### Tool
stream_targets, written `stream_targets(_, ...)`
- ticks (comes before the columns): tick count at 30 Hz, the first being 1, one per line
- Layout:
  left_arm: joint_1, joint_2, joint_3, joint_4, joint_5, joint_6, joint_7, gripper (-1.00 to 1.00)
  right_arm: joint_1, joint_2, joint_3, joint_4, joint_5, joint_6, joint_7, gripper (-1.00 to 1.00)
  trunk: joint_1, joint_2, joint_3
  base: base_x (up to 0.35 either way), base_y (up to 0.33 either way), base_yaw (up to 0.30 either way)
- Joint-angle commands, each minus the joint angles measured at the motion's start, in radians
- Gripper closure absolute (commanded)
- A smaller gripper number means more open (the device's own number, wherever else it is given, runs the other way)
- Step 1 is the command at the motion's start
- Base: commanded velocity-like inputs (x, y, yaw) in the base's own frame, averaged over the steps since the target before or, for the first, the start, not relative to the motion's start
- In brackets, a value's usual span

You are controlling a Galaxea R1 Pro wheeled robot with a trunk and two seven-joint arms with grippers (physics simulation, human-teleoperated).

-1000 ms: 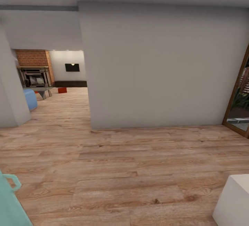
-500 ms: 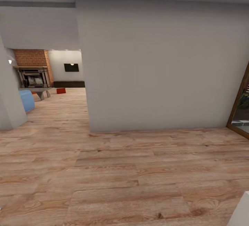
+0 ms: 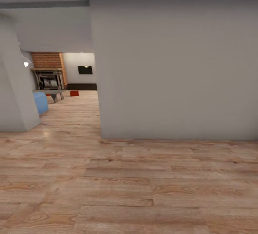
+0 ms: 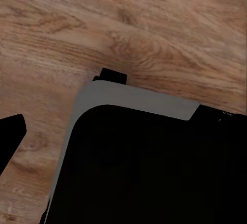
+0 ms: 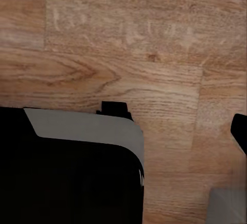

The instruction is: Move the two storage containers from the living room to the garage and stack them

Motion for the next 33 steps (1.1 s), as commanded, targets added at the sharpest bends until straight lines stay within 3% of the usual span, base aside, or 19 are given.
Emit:
stream_targets(1,0.000,0.000,0.006,0.000,0.001,-0.002,0.000,-1.00,-0.001,0.001,0.009,0.003,-0.010,-0.006,-0.001,-1.00,0.001,-0.001,-0.001,0.324,0.000,0.271)
stream_targets(10,0.000,0.000,0.006,0.000,0.001,-0.002,0.000,-1.00,-0.001,0.000,0.009,0.003,-0.010,-0.006,-0.001,-1.00,0.001,-0.001,-0.001,0.324,0.000,0.250)
stream_targets(33,0.000,0.000,0.005,0.000,0.001,-0.002,0.000,-1.00,-0.001,-0.004,0.013,0.003,-0.009,-0.006,0.000,-1.00,0.001,-0.001,-0.001,0.324,0.000,0.008)
